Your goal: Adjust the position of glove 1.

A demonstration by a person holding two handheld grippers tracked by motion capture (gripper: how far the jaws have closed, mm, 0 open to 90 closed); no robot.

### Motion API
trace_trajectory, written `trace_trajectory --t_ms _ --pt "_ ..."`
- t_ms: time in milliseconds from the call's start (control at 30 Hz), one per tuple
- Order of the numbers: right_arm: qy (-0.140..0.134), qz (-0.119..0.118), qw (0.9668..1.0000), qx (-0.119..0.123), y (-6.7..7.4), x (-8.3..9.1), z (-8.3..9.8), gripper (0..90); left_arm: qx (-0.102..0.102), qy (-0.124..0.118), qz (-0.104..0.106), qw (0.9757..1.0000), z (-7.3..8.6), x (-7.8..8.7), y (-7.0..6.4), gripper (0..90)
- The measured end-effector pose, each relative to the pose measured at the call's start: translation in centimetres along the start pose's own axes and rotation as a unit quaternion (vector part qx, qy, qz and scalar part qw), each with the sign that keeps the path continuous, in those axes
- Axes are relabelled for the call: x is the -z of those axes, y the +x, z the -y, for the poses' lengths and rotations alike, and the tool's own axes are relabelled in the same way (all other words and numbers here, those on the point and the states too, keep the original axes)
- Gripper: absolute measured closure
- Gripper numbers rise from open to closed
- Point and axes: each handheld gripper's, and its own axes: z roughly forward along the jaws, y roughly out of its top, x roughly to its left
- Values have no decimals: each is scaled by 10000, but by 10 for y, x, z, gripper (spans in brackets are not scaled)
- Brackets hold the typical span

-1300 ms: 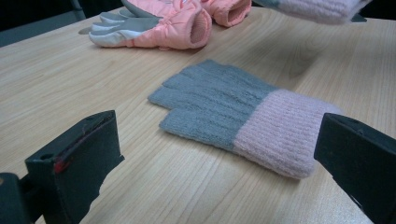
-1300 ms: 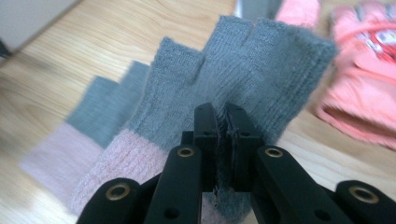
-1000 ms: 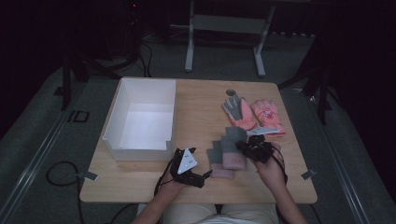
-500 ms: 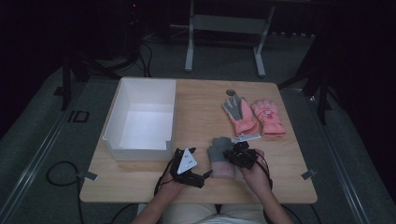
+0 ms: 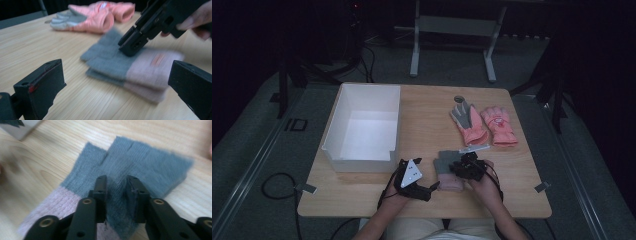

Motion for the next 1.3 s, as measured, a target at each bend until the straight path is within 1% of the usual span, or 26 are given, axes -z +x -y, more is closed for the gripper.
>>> trace_trajectory --t_ms 67,100,167,233,267,300,367,433,500,533,567,600,667,700,767,800,867,900,1033,1067,1100,1133,1200,1233,1267,1300 --pt "-129 35 9999 85 -4 11 -2 647 -155 93 38 9998 -5 0 -1 38" --pt "-195 41 9997 132 -8 17 -2 641 -224 52 81 9997 -7 0 -2 45" --pt "-312 154 9992 191 -17 28 -4 637 -371 154 189 9990 -15 0 -5 44" --pt "-358 188 9991 147 -29 37 -6 633 -630 117 221 9977 -21 -1 -9 46" --pt "-378 225 9990 108 -35 41 -7 631 -705 259 158 9970 -24 -3 -12 47" --pt "-399 258 9988 85 -40 44 -8 630 -675 476 190 9964 -27 -5 -14 59" --pt "-440 229 9988 -43 -47 47 -9 622 -639 820 356 9939 -32 -12 -19 76" --pt "-441 209 9987 -106 -51 46 -10 620 -801 979 430 9910 -34 -17 -25 94" --pt "-399 212 9989 -120 -53 39 -11 610 -1032 1030 614 9874 -34 -22 -28 112" --pt "-399 212 9989 -120 -53 39 -11 610 -1032 1030 614 9874 -34 -22 -28 110" --pt "-365 247 9990 -91 -53 36 -12 591 -1196 1007 890 9837 -33 -24 -29 110" --pt "-319 222 9992 -127 -53 29 -12 577 -1295 1127 958 9805 -33 -28 -30 121" --pt "-264 129 9994 -182 -53 16 -13 558 -1544 1301 1005 9742 -32 -34 -33 139" --pt "-264 129 9994 -182 -53 16 -13 558 -1587 1396 981 9725 -30 -37 -35 139" --pt "-223 85 9995 -217 -52 8 -14 532 -1782 1619 949 9659 -28 -43 -41 149" --pt "-193 118 9995 -200 -52 4 -15 523 -1928 1642 884 9634 -26 -45 -43 161" --pt "-41 160 9995 -275 -55 -8 -14 501 -1991 1699 916 9608 -24 -49 -45 211" --pt "-7 154 9994 -325 -56 -11 -14 492 -2039 1716 888 9597 -22 -50 -46 233" --pt "90 111 9990 -433 -57 -18 -11 469 -2027 1668 787 9617 -20 -52 -44 259" --pt "102 82 9988 -463 -58 -19 -10 466 -2050 1699 736 9611 -20 -53 -46 259" --pt "107 60 9986 -508 -59 -20 -9 463 -2125 1738 692 9591 -19 -54 -48 259" --pt "107 -20 9977 -674 -61 -22 -8 459 -2190 1757 643 9576 -19 -54 -50 269" --pt "83 -46 9975 -703 -62 -22 -8 460 -2277 1789 495 9559 -18 -55 -51 306" --pt "79 -50 9975 -700 -62 -22 -8 461 -2286 1772 469 9561 -18 -55 -50 331" --pt "90 -80 9969 -779 -62 -22 -8 507 -2311 1736 409 9564 -17 -54 -49 419" --pt "90 -80 9969 -779 -62 -22 -8 507 -2228 1702 472 9587 -16 -54 -45 419"
